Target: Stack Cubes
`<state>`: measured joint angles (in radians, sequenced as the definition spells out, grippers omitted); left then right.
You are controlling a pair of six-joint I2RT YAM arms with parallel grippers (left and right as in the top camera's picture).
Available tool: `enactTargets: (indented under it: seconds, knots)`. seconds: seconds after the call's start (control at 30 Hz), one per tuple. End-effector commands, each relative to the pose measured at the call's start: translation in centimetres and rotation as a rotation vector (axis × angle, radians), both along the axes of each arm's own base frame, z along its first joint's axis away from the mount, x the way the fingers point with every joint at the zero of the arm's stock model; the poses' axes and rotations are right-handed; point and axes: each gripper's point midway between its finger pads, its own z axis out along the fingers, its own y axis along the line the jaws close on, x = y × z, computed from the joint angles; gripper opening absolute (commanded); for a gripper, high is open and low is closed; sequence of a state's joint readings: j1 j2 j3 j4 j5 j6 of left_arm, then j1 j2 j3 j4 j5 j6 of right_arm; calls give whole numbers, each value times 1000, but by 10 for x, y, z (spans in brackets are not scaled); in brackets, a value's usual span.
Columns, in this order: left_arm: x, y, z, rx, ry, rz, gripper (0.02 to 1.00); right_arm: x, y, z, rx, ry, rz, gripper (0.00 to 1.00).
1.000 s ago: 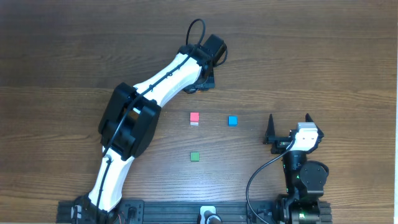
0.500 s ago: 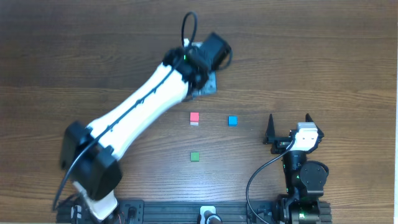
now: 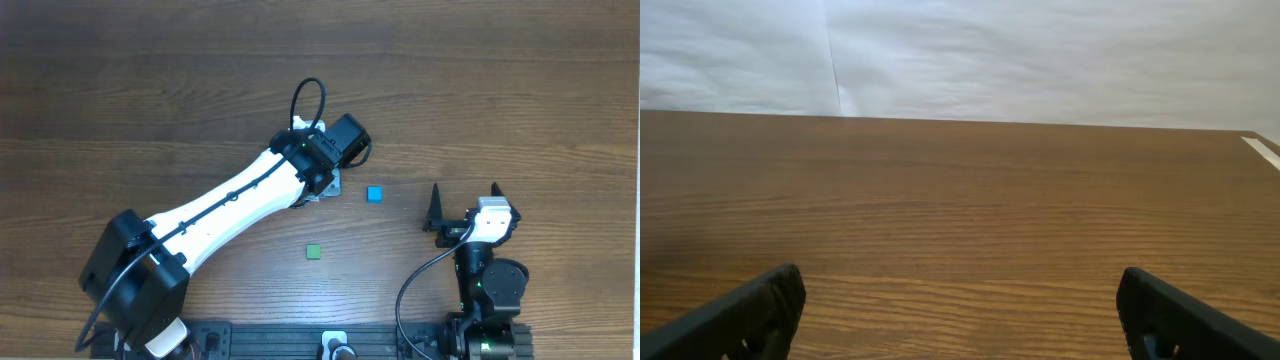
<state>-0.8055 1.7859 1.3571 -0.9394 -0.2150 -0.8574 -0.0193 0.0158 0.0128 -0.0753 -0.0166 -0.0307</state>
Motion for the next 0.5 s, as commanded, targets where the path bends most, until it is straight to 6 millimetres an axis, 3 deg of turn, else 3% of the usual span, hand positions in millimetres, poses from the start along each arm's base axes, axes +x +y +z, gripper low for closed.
enactTargets:
  seconds: [0.03, 0.5]
  knots:
    - [5, 1, -8, 8, -7, 19, 141, 0, -3, -2, -5, 0, -13, 993]
    - [9, -1, -19, 16, -1, 23, 148, 0, -3, -2, -5, 0, -13, 993]
